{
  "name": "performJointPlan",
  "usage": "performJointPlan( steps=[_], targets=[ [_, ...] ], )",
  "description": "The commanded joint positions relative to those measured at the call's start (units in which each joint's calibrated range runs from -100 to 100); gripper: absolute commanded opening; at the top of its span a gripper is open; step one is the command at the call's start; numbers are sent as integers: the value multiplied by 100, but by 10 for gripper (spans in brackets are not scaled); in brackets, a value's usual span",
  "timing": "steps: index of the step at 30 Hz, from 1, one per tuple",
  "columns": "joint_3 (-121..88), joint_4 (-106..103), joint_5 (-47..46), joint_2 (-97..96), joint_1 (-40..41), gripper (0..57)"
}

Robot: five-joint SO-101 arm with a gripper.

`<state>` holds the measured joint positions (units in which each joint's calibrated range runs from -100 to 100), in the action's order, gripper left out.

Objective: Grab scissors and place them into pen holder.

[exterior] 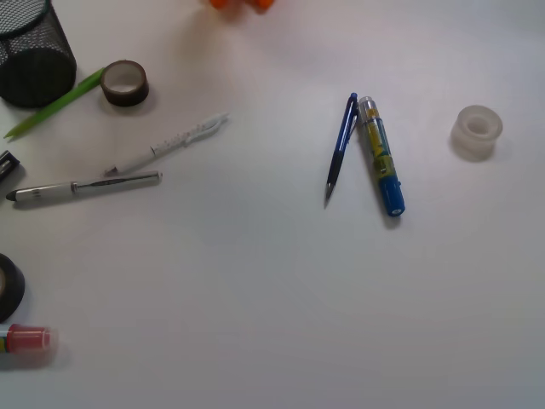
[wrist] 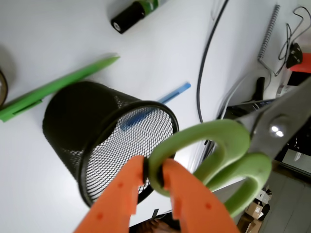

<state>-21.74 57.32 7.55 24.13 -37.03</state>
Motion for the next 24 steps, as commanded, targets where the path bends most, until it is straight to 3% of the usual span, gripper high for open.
performJointPlan(
  steps=[1, 24],
  targets=[
    [444, 243, 93, 481, -61, 2],
    [-1422, -1270, 239, -29, -502, 2]
  ],
)
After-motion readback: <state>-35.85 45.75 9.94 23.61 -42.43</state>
